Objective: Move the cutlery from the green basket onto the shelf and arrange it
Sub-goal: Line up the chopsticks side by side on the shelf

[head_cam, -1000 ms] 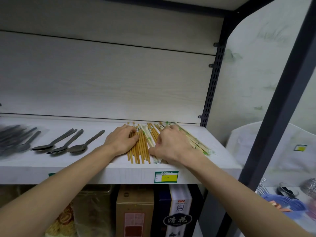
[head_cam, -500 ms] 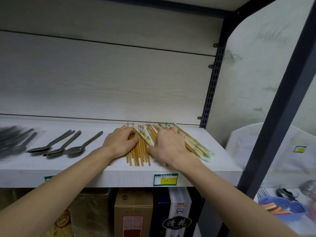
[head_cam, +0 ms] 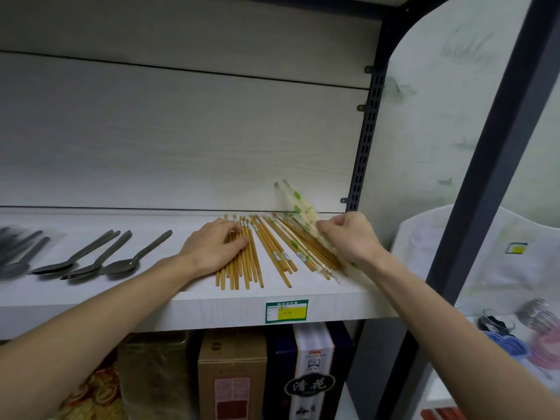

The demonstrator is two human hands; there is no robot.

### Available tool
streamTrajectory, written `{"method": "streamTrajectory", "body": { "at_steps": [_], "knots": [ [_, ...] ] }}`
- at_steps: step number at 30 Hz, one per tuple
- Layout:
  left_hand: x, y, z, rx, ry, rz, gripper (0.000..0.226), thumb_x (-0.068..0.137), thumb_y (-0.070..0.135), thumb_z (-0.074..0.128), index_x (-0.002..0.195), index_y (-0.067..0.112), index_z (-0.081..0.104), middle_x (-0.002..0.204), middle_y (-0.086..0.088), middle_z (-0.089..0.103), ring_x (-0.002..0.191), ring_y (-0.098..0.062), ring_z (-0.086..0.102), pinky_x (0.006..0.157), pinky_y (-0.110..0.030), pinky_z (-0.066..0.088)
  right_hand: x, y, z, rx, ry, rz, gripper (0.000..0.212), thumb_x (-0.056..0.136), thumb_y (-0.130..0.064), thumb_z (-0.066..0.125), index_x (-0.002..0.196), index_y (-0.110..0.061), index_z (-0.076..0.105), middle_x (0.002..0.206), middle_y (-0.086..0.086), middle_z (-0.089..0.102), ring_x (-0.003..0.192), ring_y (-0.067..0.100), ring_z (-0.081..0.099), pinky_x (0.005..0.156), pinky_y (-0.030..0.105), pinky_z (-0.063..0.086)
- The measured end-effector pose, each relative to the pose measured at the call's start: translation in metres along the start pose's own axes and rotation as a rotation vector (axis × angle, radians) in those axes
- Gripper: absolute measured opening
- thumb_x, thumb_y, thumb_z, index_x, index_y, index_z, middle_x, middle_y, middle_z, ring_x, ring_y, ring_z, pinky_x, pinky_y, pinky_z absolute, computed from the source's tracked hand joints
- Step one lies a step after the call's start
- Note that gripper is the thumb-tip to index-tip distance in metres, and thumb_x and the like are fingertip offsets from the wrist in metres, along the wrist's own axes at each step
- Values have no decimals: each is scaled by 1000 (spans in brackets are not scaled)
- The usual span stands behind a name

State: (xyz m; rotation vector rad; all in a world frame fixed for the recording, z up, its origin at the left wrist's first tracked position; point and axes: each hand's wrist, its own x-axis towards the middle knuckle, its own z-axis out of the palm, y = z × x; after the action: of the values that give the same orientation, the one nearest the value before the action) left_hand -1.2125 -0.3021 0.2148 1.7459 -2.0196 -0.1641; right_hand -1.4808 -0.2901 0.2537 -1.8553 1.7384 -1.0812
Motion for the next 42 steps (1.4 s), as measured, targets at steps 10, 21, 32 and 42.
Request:
{"method": "streamTrajectory", "body": {
  "at_steps": [10, 21, 32, 42],
  "knots": [
    [20, 35, 7, -53, -51, 8, 70, 97, 70, 34, 148, 24, 44, 155, 1, 43, 140, -22, 41, 113, -42, 36, 10, 45, -2, -315, 224, 46, 38, 100, -29, 47, 73, -6, 61, 71, 9, 66, 68, 31, 63, 65, 40, 56],
    [34, 62, 27, -70, -65, 39, 62, 89, 77, 41, 116, 28, 67, 122, 4, 65, 111, -22, 61, 96, -40, 49, 3, 33, -18, -398, 25, 35, 34, 87, -48, 65, 73, -17, 74, 63, -2, 70, 67, 22, 69, 70, 35, 60],
    [32, 72, 26, 101, -208, 191, 59, 101, 57, 40, 151, 23, 42, 156, 1, 42, 141, -21, 40, 116, -48, 34, -6, 35, -32, -390, 33, 59, 31, 78, -37, 66, 63, -11, 75, 53, 0, 69, 61, 24, 70, 61, 33, 59],
    [27, 64, 18, 26, -163, 218, 46, 103, 54, 39, 133, 23, 58, 138, 3, 57, 124, -17, 52, 101, -38, 43, 0, 34, -22, -668, 104, -66, 46, 84, -56, 63, 71, -13, 73, 60, -1, 66, 61, 21, 65, 58, 31, 54]
  ]
}}
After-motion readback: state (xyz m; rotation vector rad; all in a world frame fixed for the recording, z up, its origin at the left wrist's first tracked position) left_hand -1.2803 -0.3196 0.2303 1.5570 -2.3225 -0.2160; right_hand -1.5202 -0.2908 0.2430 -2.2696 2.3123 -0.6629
